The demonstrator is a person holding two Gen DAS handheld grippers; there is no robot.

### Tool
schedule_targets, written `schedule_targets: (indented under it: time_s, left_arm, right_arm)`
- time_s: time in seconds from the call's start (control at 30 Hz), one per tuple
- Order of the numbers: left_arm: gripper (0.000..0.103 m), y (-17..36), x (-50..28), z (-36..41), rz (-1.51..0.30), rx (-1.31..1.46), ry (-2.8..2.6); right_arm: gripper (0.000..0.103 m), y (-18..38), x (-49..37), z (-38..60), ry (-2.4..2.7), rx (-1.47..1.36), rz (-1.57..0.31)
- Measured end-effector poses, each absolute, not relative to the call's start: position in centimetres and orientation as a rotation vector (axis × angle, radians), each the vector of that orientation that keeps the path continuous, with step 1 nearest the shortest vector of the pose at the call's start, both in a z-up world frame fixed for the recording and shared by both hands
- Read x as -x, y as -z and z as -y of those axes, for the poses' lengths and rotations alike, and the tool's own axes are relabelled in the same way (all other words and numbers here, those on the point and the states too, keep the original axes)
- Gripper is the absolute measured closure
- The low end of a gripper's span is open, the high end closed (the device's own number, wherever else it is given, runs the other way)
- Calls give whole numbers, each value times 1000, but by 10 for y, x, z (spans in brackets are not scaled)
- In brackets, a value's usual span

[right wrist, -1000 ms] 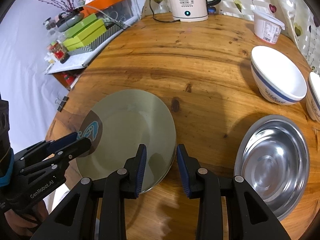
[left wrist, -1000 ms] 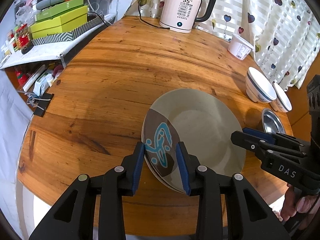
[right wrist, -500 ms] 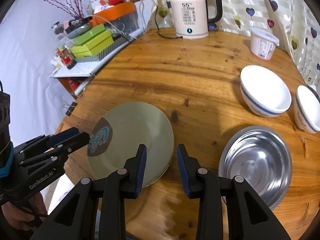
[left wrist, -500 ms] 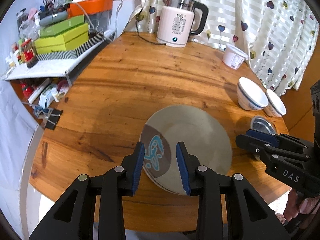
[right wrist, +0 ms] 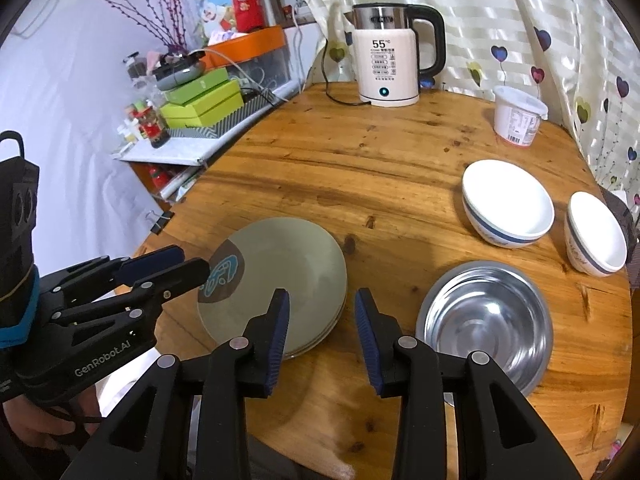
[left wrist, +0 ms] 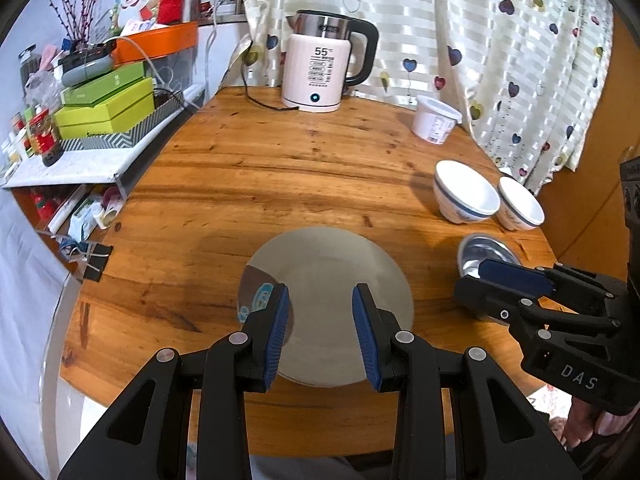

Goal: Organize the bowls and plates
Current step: 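Open the left gripper and release the beige plate stack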

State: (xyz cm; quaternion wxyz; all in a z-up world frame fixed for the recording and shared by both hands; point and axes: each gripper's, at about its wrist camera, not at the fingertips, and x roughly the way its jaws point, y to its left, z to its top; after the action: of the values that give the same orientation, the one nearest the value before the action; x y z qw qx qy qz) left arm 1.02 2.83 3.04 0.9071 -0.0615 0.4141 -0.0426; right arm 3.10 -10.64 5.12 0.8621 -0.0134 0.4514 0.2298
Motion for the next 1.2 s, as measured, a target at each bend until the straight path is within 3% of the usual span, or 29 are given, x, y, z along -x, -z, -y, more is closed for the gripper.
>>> schedule_targets:
  time_s: [1.2]
  left_arm:
    - [69, -35, -30, 15, -880, 85, 179]
  right_arm:
    - [64, -66, -30, 154, -413, 0, -898]
